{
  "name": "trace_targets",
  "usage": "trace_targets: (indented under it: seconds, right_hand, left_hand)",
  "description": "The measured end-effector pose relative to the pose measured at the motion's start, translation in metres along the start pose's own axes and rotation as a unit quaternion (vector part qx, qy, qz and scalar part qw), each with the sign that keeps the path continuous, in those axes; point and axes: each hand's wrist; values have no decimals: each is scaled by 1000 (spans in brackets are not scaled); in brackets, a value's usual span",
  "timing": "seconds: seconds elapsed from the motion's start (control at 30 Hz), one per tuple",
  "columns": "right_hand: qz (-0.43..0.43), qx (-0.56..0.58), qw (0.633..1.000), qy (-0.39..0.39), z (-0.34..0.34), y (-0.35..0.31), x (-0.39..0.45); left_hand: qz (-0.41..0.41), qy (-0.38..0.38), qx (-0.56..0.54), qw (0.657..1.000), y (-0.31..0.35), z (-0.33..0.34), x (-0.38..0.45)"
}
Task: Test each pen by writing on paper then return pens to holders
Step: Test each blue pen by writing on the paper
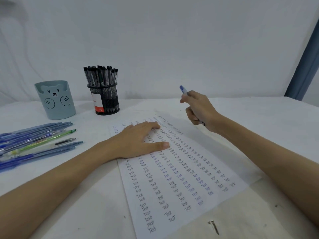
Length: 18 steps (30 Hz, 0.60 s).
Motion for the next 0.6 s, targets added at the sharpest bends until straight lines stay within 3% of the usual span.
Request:
trace_targets:
  seconds: [0.1, 0.2, 0.4, 0.6]
  right_hand:
    - [-6, -26, 1000, -17, -1, 4, 1]
    - [-17, -138, 990, -19, -15, 8, 8]
    - [-33, -396, 917, 20, -62, 26, 21]
    - [-13, -435, 899, 46, -78, 35, 20]
  left_hand:
    - [4, 4, -8, 1000, 0, -1, 0]
    - [10, 12, -14, 1000, -2, 0, 0]
    - [29, 32, -11, 999, -6, 4, 1]
    - [31, 44, 4, 999, -9, 5, 5]
Point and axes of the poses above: each hand's wrist, its own x-axis towards the middle knuckle, its own z-axis out of the palm, y = z × x, and after that the axes turned 6 degrees about x, right-handed
